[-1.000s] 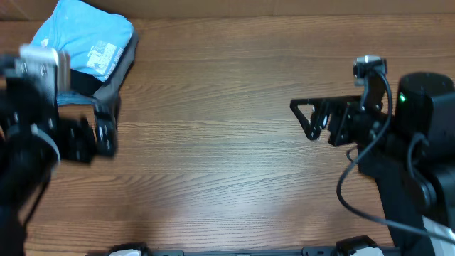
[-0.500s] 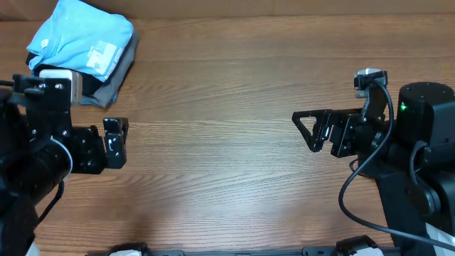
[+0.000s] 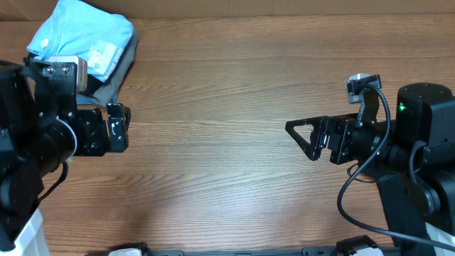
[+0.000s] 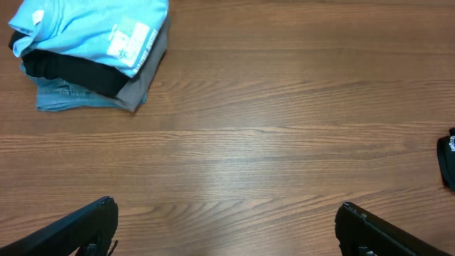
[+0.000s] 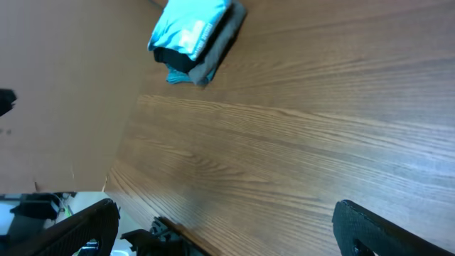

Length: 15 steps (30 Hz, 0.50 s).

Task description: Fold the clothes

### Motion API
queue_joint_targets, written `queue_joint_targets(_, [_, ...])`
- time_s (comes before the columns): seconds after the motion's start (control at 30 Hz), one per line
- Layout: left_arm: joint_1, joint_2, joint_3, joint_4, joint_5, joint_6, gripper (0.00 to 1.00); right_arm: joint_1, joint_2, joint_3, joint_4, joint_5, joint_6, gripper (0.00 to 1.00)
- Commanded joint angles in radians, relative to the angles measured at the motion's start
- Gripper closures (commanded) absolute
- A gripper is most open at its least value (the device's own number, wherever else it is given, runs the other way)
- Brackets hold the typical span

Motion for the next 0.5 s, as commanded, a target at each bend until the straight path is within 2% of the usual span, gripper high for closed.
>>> queue_joint_targets(0.0, [-0.009, 0.02, -0.002, 0.001, -0.009, -0.013, 0.0, -0.006, -0.035, 0.016, 0.029, -0.019, -0.126, 0.0])
queue_joint_targets(0.17, [-0.009, 0.045, -0.002, 0.001, -0.009, -0.013, 0.0, -0.006, -0.122, 0.016, 0.031, 0.063, -0.288, 0.0])
queue_joint_targets(0.3, [-0.009, 0.061, -0.002, 0.002, -0.009, -0.013, 0.0, -0.006, -0.179, -0.008, 0.045, 0.221, -0.291, 0.0])
queue_joint_targets(0.47, [-0.009, 0.071, -0.002, 0.001, -0.009, -0.013, 0.0, -0.012, -0.333, -0.209, 0.222, 0.405, -0.29, 0.0])
